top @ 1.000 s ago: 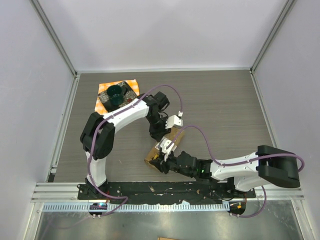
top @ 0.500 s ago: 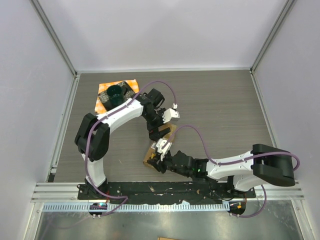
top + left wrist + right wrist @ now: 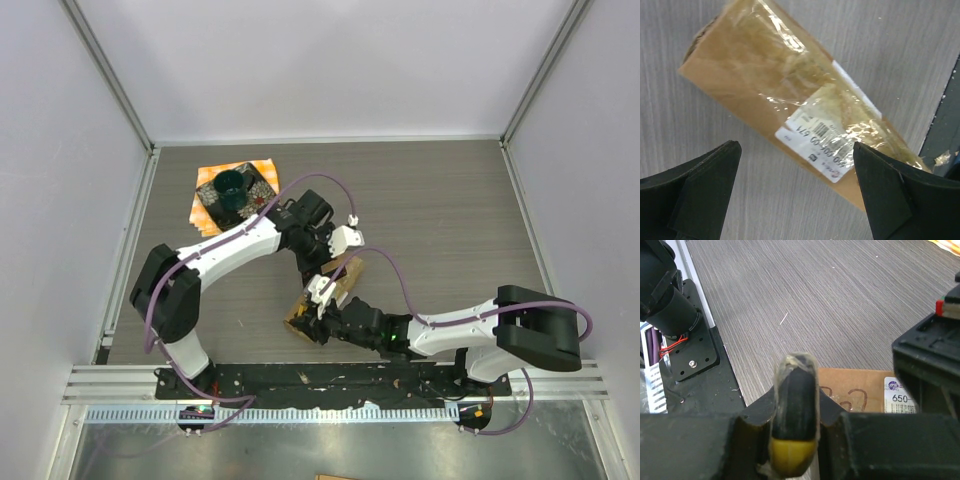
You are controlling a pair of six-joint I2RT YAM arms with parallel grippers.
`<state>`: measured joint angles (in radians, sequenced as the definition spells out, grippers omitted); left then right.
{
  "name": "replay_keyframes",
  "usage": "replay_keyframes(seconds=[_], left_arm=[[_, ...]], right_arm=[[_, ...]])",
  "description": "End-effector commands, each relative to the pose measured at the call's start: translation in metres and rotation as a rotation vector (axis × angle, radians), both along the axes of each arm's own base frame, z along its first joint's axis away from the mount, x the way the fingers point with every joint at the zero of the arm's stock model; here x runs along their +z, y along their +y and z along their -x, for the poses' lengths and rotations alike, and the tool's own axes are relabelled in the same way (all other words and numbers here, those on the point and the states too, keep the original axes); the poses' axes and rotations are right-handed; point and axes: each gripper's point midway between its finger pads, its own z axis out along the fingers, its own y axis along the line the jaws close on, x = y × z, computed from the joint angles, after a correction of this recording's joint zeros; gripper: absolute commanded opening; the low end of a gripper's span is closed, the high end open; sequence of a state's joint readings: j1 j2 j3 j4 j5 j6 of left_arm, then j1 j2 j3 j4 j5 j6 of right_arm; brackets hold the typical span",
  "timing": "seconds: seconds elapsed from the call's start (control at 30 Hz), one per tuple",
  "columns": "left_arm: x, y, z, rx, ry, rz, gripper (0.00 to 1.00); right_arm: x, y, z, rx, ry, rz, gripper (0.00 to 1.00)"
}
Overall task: Unpack the express box
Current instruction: Cut the express box at the center of the board.
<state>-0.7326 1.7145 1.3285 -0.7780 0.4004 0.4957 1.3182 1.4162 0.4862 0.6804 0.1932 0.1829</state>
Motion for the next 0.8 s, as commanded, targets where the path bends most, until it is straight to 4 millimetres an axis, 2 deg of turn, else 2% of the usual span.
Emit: replay_keyframes(seconds=[0.0, 0.1, 0.23, 0.4, 0.57, 0.7, 0.77], left_arm=[[0.029, -0.009, 0.009, -0.013, -0.029, 0.061, 1.0], [0.036, -0.016, 0.032, -0.077, -0.011, 0.065, 1.0], [0.032, -0.021, 0.052, -0.094, 0.023, 0.058, 1.0], [0.006, -0.021, 0.067, -0.096, 0.026, 0.023, 1.0], [-0.012, -0.028, 0.055, -0.066, -0.042, 0.014, 1.0], [-0.025, -0.038, 0.055, -0.083, -0.073, 0.006, 1.0], [-0.038, -0.04, 0.052, -0.089, -0.09, -0.019, 1.0]], right_arm=[[-0.079, -0.044, 0.008, 0.01, 0.051, 0.299, 0.01], [-0.081, -0.047, 0.006, 0.006, 0.052, 0.303, 0.01], [-0.084, -0.049, 0.003, -0.002, 0.055, 0.307, 0.01], [-0.087, -0.051, 0.001, -0.005, 0.058, 0.312, 0.01], [-0.087, -0.051, 0.002, -0.004, 0.065, 0.306, 0.01], [-0.087, -0.051, 0.003, -0.005, 0.074, 0.297, 0.01], [-0.088, -0.052, 0.003, -0.006, 0.077, 0.299, 0.01]])
